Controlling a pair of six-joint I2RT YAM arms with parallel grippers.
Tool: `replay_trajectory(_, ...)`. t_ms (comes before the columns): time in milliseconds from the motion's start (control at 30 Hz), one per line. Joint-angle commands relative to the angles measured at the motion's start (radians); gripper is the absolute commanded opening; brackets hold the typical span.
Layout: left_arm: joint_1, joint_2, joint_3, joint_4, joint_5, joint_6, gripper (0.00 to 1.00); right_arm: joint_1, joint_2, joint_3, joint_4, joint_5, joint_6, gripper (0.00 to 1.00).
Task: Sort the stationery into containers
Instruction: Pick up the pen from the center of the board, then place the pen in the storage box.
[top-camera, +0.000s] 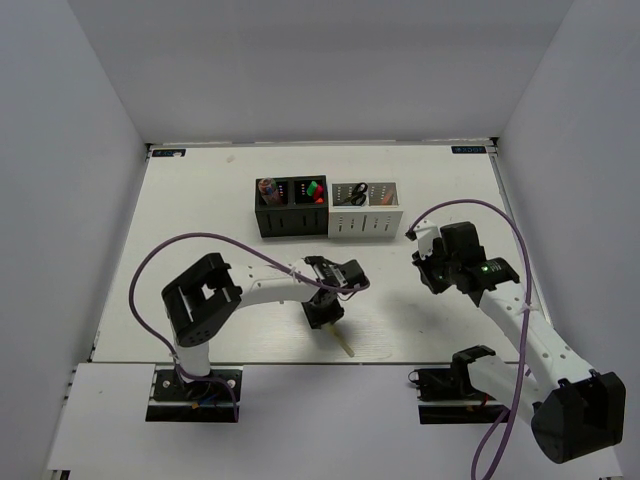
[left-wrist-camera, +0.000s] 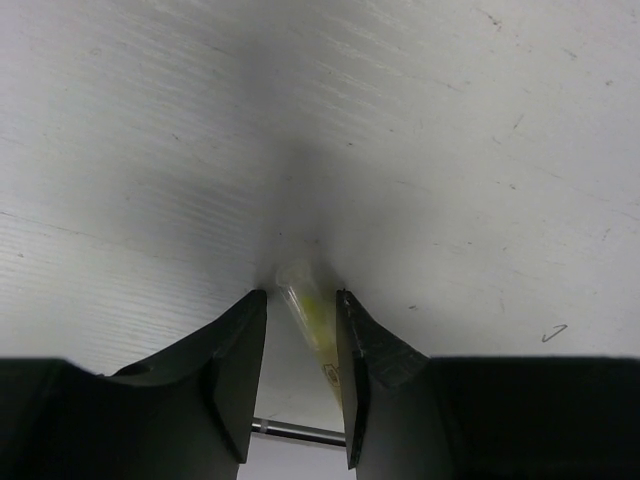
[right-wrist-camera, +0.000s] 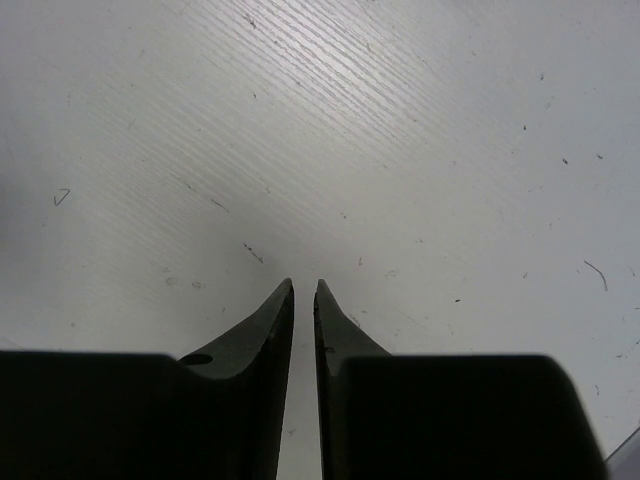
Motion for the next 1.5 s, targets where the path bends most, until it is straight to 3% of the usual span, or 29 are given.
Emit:
replay_trajectory(0, -0.017, 0.015, -0.014, -0.052, -0.094, -0.288, 0.44, -0.001, -0.022, 0.034, 0.032, 0.003, 0.002, 0.17)
replay_trajectory(300, -0.032, 0.072, -0.017, -0.103, -0.152, -0.32, 0.2, -0.002, -0.034, 0.031, 0.033, 0.003, -0.001, 0.17)
replay_trajectory(400, -0.029, 0.07, -0.043, -0.072, -0.158, -0.317, 0.13, -0.002, -0.041, 0.028, 0.038, 0.003, 0.0, 0.33)
replay_trajectory(500, -0.017, 0.036, -0.067, -0.031, -0.184, -0.27, 0.07, -0.002, -0.038, 0.026, 0.036, 0.001, 0.0, 0.63)
replay_trajectory(567, -0.006, -0.006, -0.06, -0.021, -0.221, -0.183, 0.04, -0.004, -0.038, 0.026, 0.036, -0.002, -0.003, 0.72)
replay_trajectory(633, 0.007, -0.045, -0.034, -0.005, -0.281, -0.08, 0.0, -0.004, -0.037, 0.026, 0.039, -0.003, -0.001, 0.7)
replay_trajectory(767, 0.04, -0.114, 0.041, 0.061, -0.312, 0.223, 0.0, -0.002, -0.038, 0.026, 0.036, -0.009, -0.004, 0.44)
replay_trajectory(833, 0.061, -0.123, 0.086, 0.084, -0.31, 0.295, 0.0, -0.004, -0.038, 0.025, 0.032, -0.011, -0.004, 0.44)
replay_trajectory(867, 0.067, -0.129, 0.103, 0.098, -0.301, 0.377, 0.0, -0.002, -0.038, 0.025, 0.036, -0.008, -0.004, 0.46)
replay_trajectory(933, 0.086, -0.134, 0.149, 0.178, -0.266, 0.521, 0.0, -0.002, -0.037, 0.026, 0.035, -0.009, -0.004, 0.64)
replay_trajectory(1000, 0.101, -0.14, 0.187, 0.277, -0.217, 0.626, 0.0, -0.004, -0.037, 0.025, 0.036, -0.014, -0.007, 0.69)
replay_trajectory(1067, 0.125, -0.142, 0.229, 0.339, -0.148, 0.723, 0.0, -0.002, -0.035, 0.022, 0.036, -0.019, -0.012, 0.61)
replay_trajectory(1100, 0.133, -0.136, 0.264, 0.354, -0.132, 0.752, 0.0, -0.002, -0.037, 0.023, 0.036, -0.026, -0.012, 0.38)
replay_trajectory(1167, 0.155, -0.122, 0.302, 0.405, -0.067, 0.864, 0.0, -0.002, -0.038, 0.022, 0.033, -0.031, -0.017, 0.13)
replay_trajectory(1200, 0.161, -0.105, 0.345, 0.411, -0.054, 0.887, 0.0, -0.002, -0.035, 0.02, 0.033, -0.029, -0.018, 0.06)
replay_trajectory(1467, 0.224, 0.063, 0.681, 0.508, 0.141, 1.15, 0.0, -0.001, -0.02, 0.02, 0.033, -0.031, -0.02, 0.05)
